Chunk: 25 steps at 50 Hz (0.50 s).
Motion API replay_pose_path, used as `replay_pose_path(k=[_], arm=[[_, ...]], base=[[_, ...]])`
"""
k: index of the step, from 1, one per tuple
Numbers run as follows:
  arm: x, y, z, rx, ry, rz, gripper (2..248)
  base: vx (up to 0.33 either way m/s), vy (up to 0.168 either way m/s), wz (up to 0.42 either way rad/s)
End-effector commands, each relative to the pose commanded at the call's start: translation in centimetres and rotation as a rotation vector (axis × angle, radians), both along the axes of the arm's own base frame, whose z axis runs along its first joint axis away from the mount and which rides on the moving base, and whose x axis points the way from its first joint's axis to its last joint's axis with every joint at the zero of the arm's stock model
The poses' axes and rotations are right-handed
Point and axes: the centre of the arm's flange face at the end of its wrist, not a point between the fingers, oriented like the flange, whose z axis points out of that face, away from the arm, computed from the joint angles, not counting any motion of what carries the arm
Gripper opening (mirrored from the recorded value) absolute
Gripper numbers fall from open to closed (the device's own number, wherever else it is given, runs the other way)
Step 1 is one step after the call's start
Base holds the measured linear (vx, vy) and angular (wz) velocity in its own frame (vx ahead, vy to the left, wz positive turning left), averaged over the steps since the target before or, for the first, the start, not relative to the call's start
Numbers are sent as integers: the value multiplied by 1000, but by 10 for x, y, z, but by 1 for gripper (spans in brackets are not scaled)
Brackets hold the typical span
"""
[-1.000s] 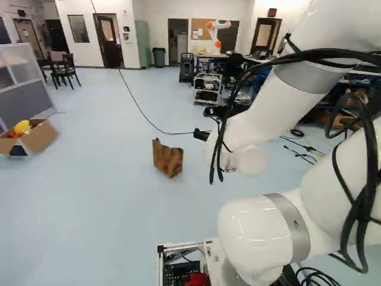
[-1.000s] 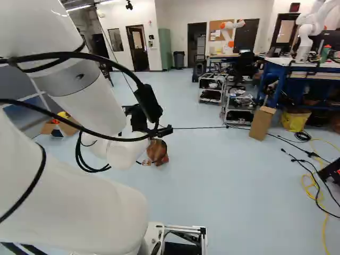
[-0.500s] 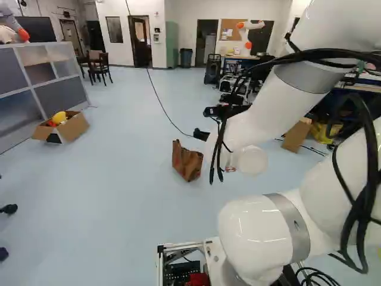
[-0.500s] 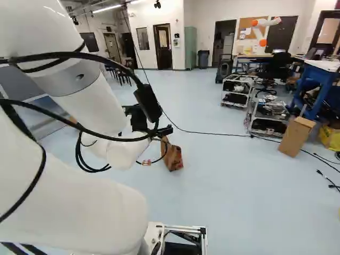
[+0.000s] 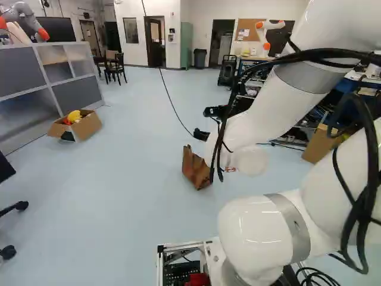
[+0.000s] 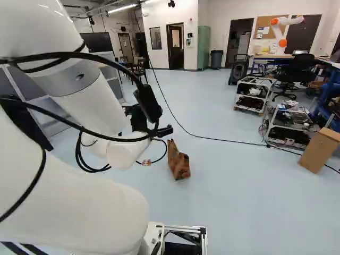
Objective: Pick up the grocery bag from the ground
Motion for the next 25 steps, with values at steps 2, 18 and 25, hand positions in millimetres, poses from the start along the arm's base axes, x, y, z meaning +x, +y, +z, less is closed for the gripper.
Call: replay_pose_path(k=[2, 18, 25], arm=[[0, 0, 0, 0, 0, 0, 247], [0, 0, 0, 0, 0, 0, 247], [0, 0, 0, 0, 0, 0, 247]], base=[[257, 13, 9], [237, 7, 12], [243, 9, 13]])
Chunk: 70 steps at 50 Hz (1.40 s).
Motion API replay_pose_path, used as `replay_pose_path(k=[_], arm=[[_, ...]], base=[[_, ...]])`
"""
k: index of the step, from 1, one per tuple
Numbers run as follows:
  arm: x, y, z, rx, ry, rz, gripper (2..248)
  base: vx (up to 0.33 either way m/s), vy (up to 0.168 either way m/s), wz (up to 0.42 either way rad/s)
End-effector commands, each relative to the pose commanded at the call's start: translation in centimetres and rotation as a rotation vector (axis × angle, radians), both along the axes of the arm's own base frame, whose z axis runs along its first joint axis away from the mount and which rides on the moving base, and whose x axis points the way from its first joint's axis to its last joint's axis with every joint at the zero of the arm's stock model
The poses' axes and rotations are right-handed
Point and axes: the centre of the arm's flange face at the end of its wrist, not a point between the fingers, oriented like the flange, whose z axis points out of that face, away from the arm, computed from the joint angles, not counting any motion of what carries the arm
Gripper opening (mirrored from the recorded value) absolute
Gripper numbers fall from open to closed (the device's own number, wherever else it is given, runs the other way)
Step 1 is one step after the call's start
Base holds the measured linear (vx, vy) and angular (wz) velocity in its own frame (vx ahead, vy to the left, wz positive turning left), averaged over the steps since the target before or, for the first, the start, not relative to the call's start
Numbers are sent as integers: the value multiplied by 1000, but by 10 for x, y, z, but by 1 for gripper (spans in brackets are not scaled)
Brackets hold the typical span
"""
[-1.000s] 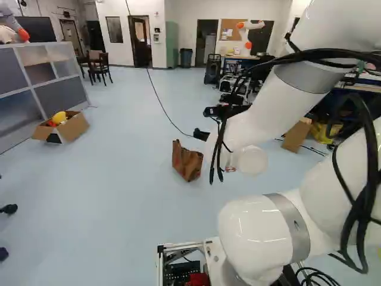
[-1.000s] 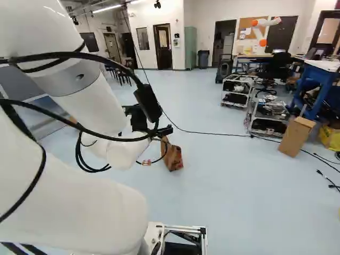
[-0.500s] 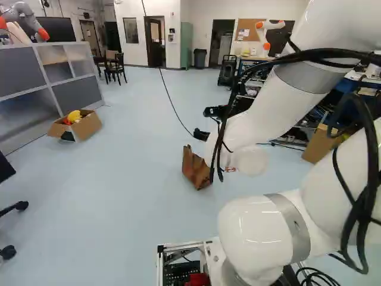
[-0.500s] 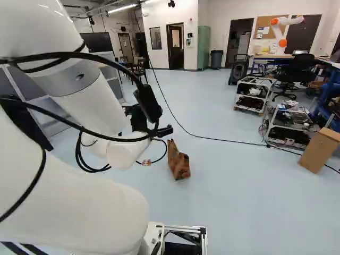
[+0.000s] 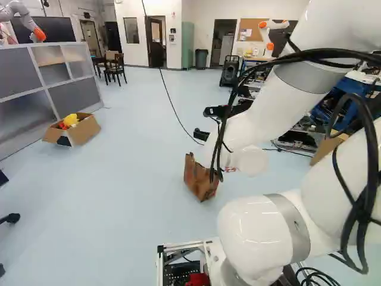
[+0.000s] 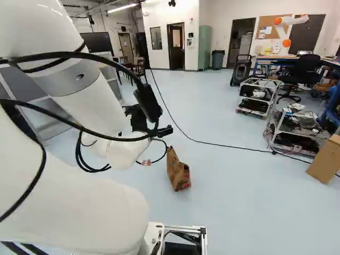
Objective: Pick up the grocery bag from the ground
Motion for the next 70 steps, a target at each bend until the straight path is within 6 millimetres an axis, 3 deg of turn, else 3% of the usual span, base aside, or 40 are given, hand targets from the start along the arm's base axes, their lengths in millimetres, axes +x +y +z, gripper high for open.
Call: replay_pose_path(k=[29, 30, 42, 70], arm=[[0, 0, 0, 0, 0, 0, 247], [11, 0, 1, 0, 5, 0, 247], [37, 0, -1, 0, 39, 0, 247], [99, 0, -33, 0, 199, 0, 247]], base=[[248, 6, 14], [219, 1, 28], [41, 2, -3], [0, 0, 0]])
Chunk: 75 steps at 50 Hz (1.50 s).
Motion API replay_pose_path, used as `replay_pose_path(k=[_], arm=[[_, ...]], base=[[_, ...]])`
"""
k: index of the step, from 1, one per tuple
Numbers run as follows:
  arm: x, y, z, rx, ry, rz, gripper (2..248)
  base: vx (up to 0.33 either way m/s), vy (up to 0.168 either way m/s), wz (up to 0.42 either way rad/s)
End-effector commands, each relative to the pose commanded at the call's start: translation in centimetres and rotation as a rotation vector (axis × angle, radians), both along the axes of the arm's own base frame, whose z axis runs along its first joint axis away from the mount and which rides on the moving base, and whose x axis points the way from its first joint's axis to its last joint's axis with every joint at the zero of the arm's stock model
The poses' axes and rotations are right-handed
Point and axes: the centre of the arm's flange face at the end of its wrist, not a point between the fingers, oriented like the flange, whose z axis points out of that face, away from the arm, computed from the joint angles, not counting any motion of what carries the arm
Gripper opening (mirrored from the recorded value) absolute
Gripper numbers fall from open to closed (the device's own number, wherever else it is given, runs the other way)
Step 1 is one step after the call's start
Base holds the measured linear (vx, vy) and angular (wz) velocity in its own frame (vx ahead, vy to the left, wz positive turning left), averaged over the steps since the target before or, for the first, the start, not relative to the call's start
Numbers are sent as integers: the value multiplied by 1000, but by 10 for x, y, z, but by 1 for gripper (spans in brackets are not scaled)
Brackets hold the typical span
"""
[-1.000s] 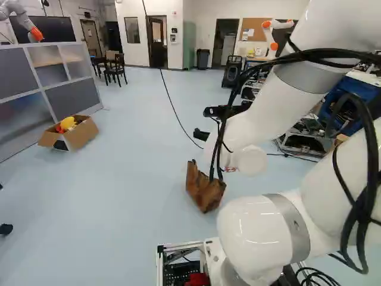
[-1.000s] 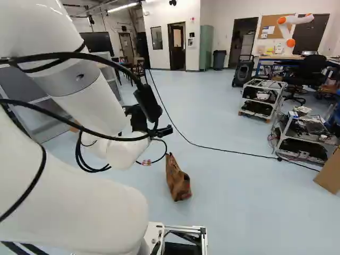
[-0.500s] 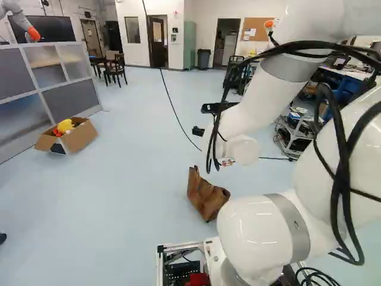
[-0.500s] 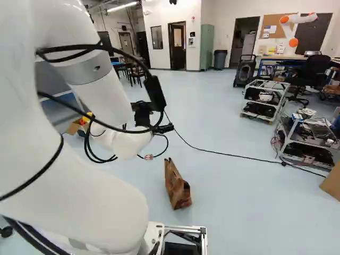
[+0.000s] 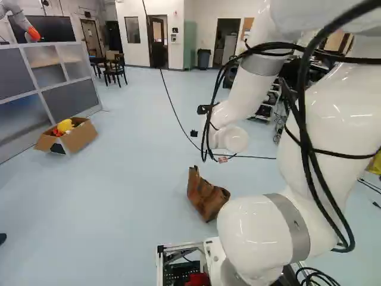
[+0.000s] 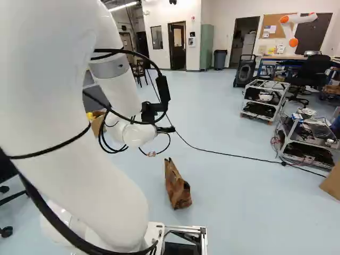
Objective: Pick up the grocery bag from the ground
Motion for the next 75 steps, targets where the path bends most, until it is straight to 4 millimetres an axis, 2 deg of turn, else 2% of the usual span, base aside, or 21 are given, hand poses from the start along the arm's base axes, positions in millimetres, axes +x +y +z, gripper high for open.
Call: replay_pose_path(k=[53, 75], arm=[[112, -5, -77, 1, 205, -10, 247], [141, -17, -114, 5, 313, -33, 247]], base=[[0, 0, 0], [0, 0, 0]])
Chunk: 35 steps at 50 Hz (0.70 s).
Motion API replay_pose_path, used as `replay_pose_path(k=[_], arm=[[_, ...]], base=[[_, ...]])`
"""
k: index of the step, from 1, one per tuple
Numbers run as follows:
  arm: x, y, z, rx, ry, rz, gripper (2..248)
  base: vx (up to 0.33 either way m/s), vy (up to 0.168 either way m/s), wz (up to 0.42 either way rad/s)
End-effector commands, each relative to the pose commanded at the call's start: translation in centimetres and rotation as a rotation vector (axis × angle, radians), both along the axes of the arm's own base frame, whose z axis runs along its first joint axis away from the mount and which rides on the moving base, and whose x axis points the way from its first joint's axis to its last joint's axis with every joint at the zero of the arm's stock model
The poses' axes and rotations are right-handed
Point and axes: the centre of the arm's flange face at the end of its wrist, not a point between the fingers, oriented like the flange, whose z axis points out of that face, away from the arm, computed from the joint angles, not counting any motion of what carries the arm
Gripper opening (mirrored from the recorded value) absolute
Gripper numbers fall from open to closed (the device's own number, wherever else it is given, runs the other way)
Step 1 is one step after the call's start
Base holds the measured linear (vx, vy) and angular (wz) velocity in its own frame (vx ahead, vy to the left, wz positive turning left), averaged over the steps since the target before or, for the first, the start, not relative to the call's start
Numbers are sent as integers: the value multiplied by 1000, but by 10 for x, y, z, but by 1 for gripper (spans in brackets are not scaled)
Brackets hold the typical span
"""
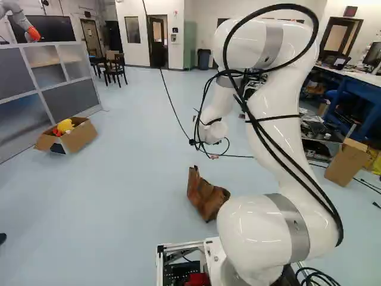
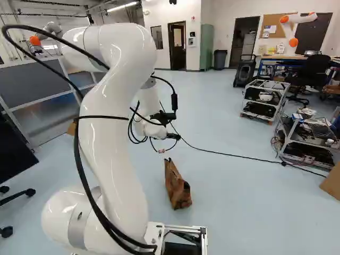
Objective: Pick up the grocery bag from the ground
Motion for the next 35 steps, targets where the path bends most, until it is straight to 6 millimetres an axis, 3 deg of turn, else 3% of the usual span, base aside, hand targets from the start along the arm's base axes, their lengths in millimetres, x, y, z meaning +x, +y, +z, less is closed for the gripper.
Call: replay_pose_path(k=[35], arm=[[39, -9, -60, 7, 167, -13, 247]], base=[[0, 0, 0]])
